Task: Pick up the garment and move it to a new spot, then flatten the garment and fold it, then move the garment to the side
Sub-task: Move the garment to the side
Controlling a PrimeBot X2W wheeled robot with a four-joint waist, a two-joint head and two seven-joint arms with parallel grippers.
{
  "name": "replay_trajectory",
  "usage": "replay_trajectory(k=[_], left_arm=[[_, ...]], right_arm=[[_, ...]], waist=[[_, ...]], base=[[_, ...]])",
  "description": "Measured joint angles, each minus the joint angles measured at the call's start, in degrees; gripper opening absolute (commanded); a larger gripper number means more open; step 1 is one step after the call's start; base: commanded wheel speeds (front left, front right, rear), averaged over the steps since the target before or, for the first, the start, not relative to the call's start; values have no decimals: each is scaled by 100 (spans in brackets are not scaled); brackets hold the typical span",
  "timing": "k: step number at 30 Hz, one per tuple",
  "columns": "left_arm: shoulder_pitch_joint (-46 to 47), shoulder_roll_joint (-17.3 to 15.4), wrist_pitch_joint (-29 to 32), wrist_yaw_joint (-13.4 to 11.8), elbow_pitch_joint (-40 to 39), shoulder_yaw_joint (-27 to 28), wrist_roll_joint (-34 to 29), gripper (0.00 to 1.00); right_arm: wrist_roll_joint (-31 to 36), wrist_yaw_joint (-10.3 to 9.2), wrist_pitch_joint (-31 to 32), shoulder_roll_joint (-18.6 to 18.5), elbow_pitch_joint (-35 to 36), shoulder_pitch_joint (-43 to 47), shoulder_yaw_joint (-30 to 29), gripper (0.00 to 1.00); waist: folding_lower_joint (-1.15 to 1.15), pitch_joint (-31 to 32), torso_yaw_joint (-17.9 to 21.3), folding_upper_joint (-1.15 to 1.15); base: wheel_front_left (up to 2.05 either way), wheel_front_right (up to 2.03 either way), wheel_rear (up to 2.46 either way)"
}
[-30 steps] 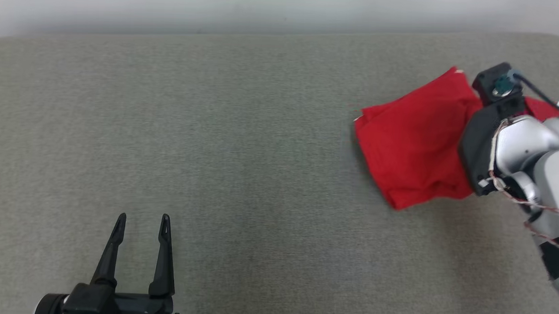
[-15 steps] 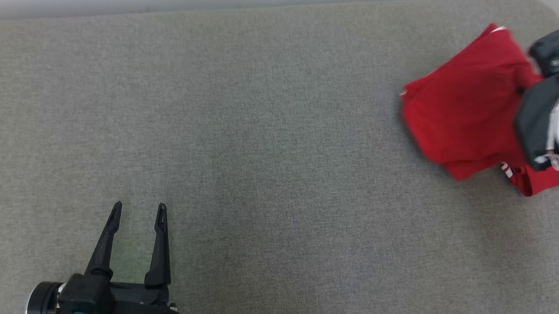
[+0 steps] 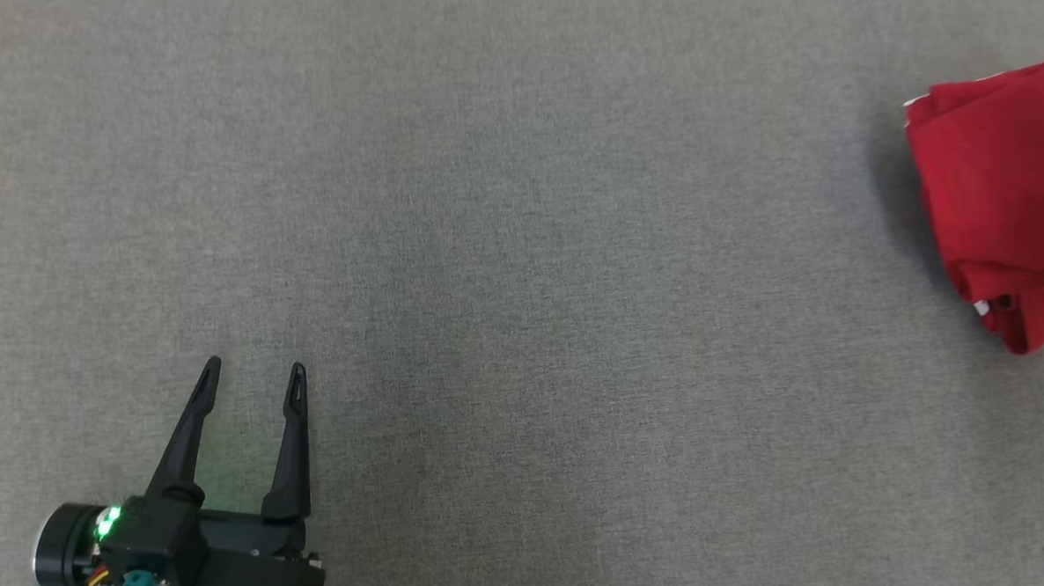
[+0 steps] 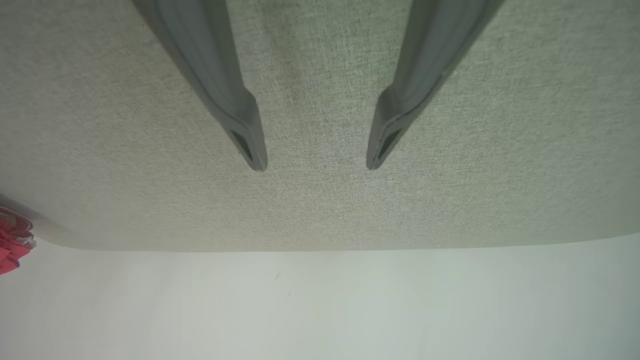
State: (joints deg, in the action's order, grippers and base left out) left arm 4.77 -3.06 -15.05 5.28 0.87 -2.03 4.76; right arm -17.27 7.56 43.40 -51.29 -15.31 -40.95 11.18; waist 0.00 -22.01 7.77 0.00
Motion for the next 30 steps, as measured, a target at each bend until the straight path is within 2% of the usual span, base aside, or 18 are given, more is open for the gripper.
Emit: replay_trajectory(k=[8,12,13,14,20,26,30], left_arm=[[147,-96,0,78,-118,-45,-156,100],[196,-109,1,86,-112,-90,-191,100],[216,-105,0,88,-108,-107,-202,100],[232,-108,0,103,-99,-111,-203,100],[233,-109,0,125,-22,-165,-220,100],[190,-105,0,135,-43,-321,-256,100],[48,-109,0,174,-77,-359,-172,100]], right_arm=[[786,0,-921,105,-605,302,-993,0],[1044,0,-1123,218,-1001,357,-1530,0],[1095,0,-1129,269,-1065,370,-1602,27],[1135,1,-1200,352,-1091,386,-1662,100],[1458,0,-1707,670,-1088,381,-1903,100],[1408,1,-2083,1058,-787,442,-1777,100],[1455,0,-2335,1640,-311,833,-1856,100]], waist=[[0,-365,-110,0],[1,-523,-167,0],[1,-547,-180,0],[0,-562,-190,0],[0,-464,-150,0],[0,-150,-103,-1],[-1,104,-102,-1]], base=[[0,0,0],[0,0,0],[0,0,0],[0,0,0],[0,0,0],[0,0,0],[0,0,0]])
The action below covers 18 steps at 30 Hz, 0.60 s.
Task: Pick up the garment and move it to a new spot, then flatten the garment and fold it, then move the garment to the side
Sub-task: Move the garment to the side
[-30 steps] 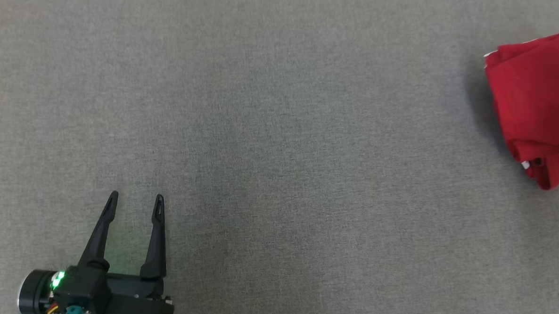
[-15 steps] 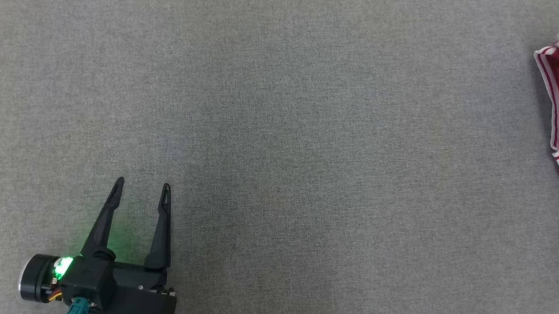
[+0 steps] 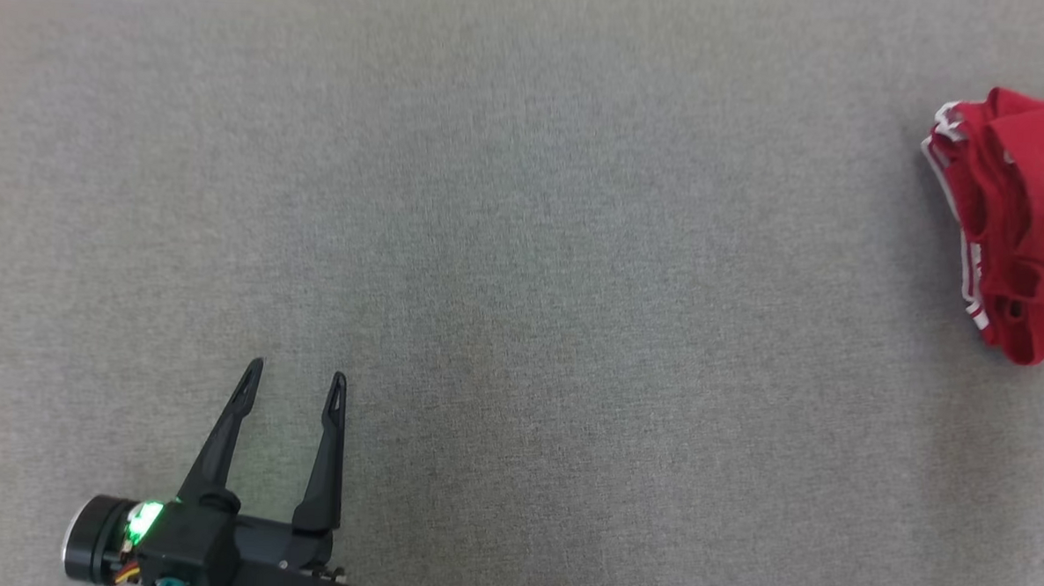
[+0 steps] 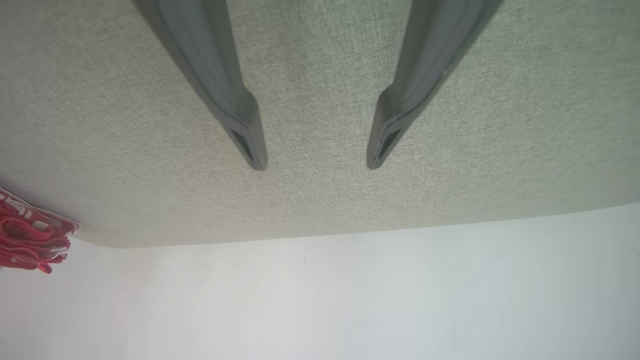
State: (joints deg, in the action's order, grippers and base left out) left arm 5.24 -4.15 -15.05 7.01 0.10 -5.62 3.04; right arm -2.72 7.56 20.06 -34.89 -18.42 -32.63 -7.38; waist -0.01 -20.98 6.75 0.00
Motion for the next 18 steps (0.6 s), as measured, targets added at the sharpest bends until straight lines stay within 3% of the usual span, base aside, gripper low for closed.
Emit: replay_trajectory(k=[9,18], left_arm=[[-394,91,1,-21,65,241,461,100],[-725,118,0,-144,253,328,634,100]], right_arm=[[-271,0,-827,1741,1573,1595,-303,100],[-777,0,-1359,2459,2199,2607,-192,100]], waist=[[0,745,-99,0],[-1,1359,-284,0]], base=[[0,0,0],[0,0,0]])
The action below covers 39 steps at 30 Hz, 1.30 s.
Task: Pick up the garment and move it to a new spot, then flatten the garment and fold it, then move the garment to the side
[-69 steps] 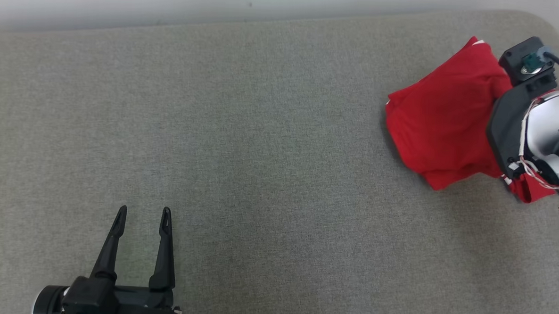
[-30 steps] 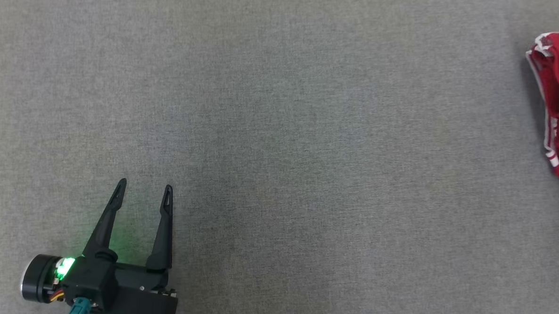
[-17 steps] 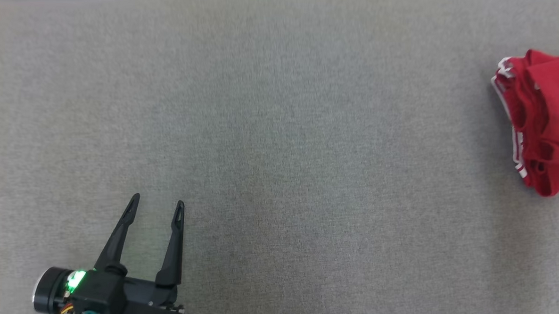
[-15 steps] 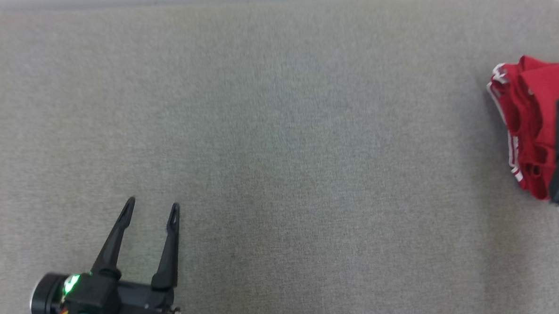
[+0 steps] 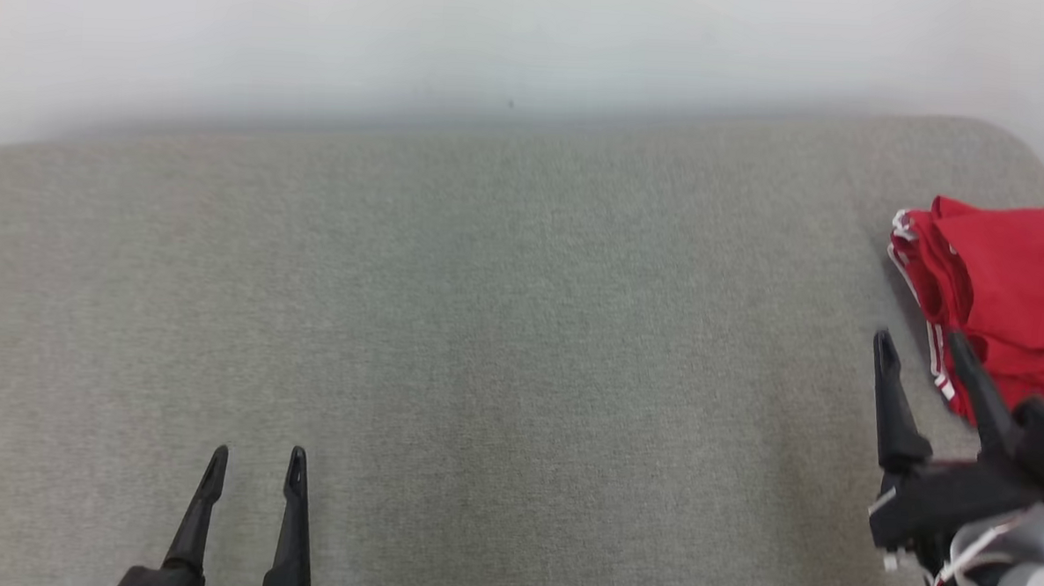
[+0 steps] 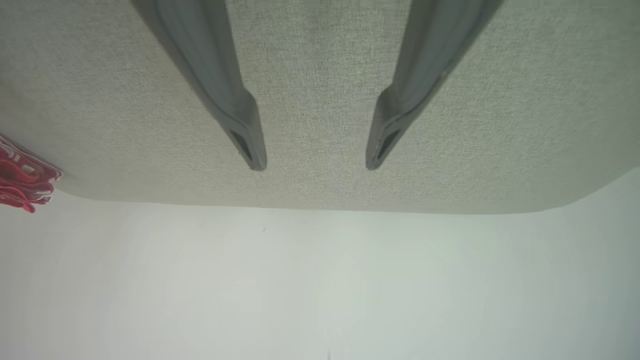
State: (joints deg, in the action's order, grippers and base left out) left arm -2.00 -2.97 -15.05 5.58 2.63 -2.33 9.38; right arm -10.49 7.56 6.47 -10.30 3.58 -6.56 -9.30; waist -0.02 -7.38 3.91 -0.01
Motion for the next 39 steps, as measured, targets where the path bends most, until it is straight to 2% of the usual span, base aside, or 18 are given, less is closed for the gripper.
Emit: replay_trajectory(k=[7,20,27,39], left_arm=[[-153,4,0,-210,65,30,170,100],[-366,4,1,-456,257,44,241,100],[-413,4,0,-457,279,45,263,100],[-453,4,0,-448,358,94,169,100]], right_arm=[[-240,0,-479,310,30,384,59,100],[-49,-1,-1660,554,-904,907,386,100],[-14,-1,-1913,617,-1187,981,475,100],[1,-1,-2059,687,-1413,973,445,100]], waist=[[1,314,-150,0],[1,612,-358,1],[1,645,-429,1],[2,708,-330,1]], base=[[0,0,0],[0,0,0],[0,0,0],[0,0,0]])
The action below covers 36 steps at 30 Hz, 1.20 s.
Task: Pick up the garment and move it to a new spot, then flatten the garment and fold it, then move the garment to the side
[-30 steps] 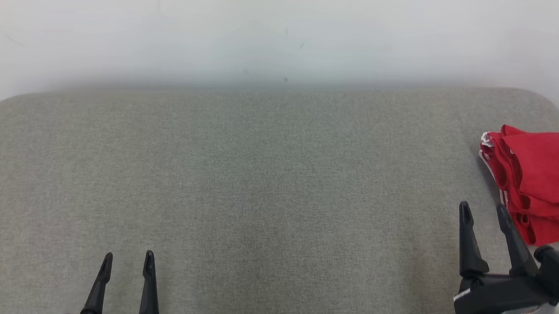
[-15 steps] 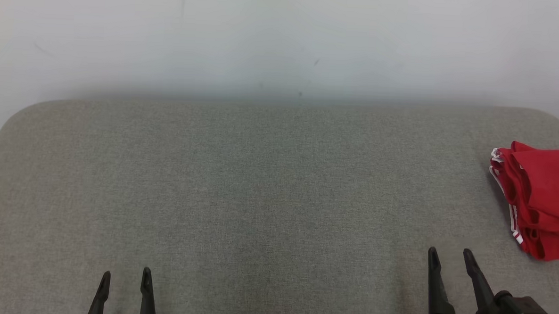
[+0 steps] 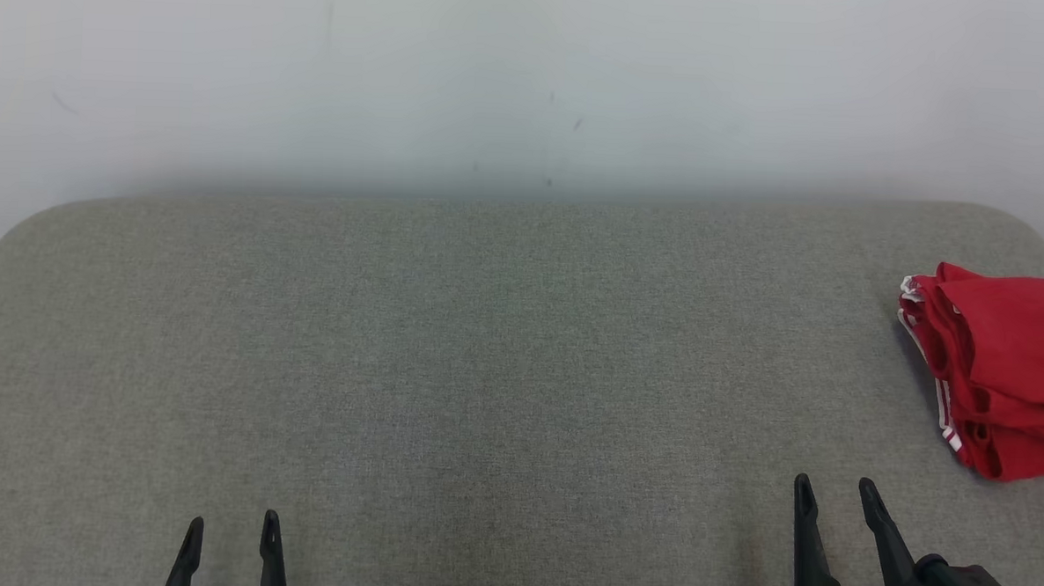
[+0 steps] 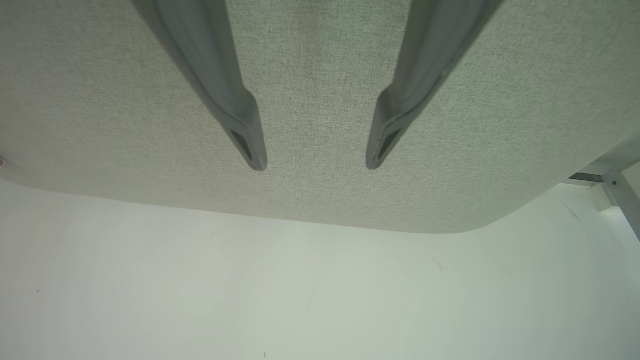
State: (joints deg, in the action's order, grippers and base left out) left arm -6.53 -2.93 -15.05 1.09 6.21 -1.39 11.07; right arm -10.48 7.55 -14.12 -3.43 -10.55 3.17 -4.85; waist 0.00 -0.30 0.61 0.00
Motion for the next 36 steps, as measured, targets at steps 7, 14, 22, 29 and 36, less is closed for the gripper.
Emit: replay_trajectory(k=[7,14,22,29,36], left_arm=[[1,0,0,27,27,9,0,100],[-1,0,0,31,60,-5,0,100],[-31,2,10,10,236,-22,-2,0],[-47,7,152,43,448,-1,397,0],[25,7,344,94,479,68,1137,0]], right_arm=[[-11,1,-12,27,-76,-19,27,100],[-11,0,-33,38,-109,-55,68,100],[-11,1,-45,42,-240,-37,62,0],[-422,1,105,46,-444,32,35,0],[-1172,1,285,47,-437,-17,23,0]], waist=[[0,1,41,0],[0,-19,49,0],[0,-12,43,0],[0,-11,40,0],[0,-10,34,0]], base=[[0,0,0],[0,0,0],[0,0,0],[0,0,0],[0,0,0]])
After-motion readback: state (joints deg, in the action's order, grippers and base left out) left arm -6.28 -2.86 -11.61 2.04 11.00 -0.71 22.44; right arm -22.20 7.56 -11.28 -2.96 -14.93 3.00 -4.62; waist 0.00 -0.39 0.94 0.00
